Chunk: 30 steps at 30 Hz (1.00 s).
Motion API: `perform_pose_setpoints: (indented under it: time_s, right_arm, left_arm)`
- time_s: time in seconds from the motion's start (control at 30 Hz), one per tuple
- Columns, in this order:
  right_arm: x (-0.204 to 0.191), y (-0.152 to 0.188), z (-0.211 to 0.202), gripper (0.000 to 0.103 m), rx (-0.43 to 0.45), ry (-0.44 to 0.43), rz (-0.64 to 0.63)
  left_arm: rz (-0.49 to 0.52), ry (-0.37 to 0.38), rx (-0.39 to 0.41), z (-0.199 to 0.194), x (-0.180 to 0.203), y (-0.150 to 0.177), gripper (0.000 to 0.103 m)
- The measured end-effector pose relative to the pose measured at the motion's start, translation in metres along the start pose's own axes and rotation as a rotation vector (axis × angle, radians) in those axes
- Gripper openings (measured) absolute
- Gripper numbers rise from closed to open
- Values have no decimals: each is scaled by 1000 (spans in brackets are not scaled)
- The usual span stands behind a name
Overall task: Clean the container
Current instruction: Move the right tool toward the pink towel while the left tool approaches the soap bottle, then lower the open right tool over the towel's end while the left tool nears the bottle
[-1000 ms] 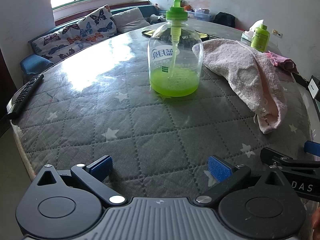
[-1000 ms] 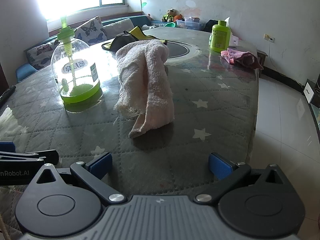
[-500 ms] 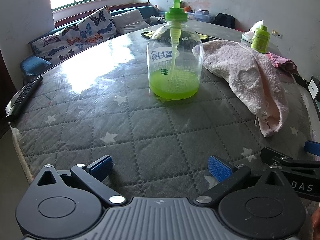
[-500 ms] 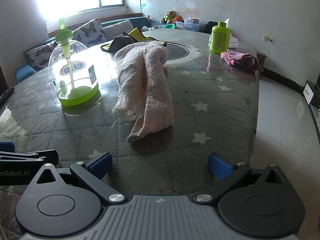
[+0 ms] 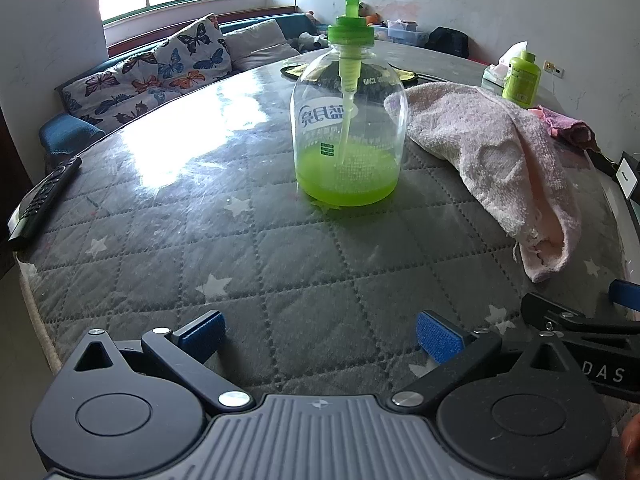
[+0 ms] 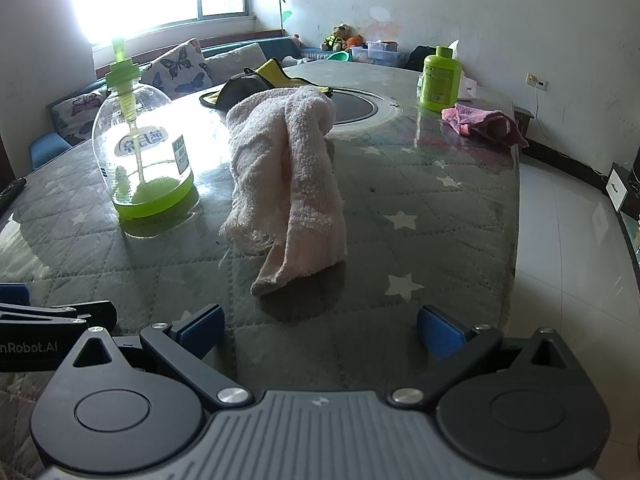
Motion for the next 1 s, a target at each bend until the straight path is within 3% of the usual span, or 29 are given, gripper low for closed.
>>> perform_pose_setpoints:
  time_s: [1.0]
  right_arm:
    - [2, -13, 12, 103, 2, 8, 2]
  left_arm:
    - [8, -1, -2, 10, 0, -14, 103]
Point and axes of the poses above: each gripper's, at about its wrist camera, not at the fingertips, and z roughly the way its jaws point, x to its right, y to its underside, the point moved 10 cm from there along z, roughly the way its jaws point, and after that the axes turned 7 degrees about -x, right-handed, at the moved point
